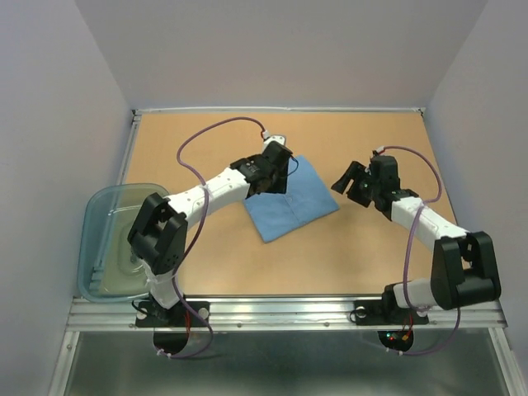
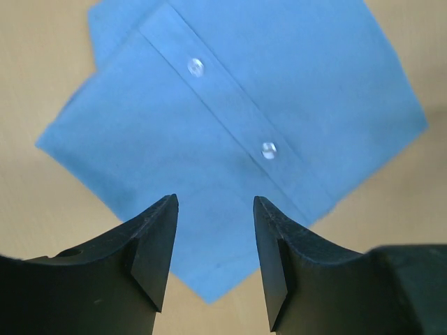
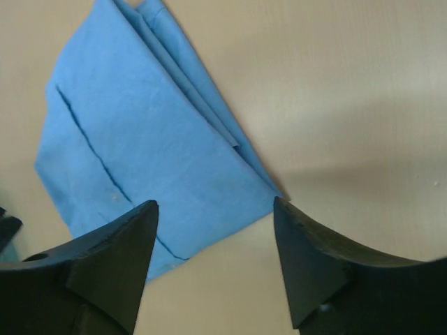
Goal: Fold and stack the long sleeve shirts
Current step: Fold the shirt
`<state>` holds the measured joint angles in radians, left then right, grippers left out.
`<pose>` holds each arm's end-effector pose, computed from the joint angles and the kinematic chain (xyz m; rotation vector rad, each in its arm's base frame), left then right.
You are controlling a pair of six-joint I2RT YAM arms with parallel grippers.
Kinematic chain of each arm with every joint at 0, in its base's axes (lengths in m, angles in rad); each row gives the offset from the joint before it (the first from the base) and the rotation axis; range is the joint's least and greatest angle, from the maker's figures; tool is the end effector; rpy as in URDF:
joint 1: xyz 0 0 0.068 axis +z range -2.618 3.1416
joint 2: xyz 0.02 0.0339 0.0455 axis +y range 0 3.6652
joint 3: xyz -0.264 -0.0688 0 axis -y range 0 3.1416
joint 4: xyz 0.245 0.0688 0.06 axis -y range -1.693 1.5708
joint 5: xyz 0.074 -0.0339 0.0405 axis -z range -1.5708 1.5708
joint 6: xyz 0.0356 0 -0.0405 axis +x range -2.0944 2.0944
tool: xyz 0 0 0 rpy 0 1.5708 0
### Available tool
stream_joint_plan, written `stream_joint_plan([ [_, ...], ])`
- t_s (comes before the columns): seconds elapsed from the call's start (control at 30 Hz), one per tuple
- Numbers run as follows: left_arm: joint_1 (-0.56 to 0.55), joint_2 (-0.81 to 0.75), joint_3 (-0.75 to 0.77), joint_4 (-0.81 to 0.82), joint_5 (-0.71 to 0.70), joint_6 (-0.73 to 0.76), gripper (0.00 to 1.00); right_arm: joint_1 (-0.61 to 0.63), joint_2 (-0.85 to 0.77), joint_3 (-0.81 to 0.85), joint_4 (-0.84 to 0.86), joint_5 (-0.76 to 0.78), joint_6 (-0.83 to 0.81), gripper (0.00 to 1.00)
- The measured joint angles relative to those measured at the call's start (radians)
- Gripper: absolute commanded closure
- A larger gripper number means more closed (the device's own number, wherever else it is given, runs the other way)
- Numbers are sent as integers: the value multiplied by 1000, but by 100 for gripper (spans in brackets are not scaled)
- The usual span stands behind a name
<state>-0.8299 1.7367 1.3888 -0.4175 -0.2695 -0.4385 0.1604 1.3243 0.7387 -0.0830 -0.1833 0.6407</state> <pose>0.2719 -0.2832 0.2717 0.3199 2.3031 -0.3324 0.2738 0.0509 0.2165 0.4480 2.2602 0.6296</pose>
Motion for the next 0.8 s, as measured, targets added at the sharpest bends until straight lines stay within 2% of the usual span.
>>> stream_joint_plan([
  [0.1,92,69,16,42,46,-15,42,0,84,44,-15,-1,-48,45],
  [0.3,145,194,1,44,109,-16,42,0,225,99,-26,-19,-122,48],
  [0.5,164,209,-11,49,133,-14,42,0,296,100,-38,-59,-163,52],
  [0.57,171,212,-11,53,136,-10,42,0,312,100,-34,-77,-174,59],
  [0.6,174,215,-11,54,137,-7,42,0,314,100,-32,-87,-178,66],
  [0.8,199,242,-7,63,130,16,42,24,319,84,-32,-129,-184,79],
])
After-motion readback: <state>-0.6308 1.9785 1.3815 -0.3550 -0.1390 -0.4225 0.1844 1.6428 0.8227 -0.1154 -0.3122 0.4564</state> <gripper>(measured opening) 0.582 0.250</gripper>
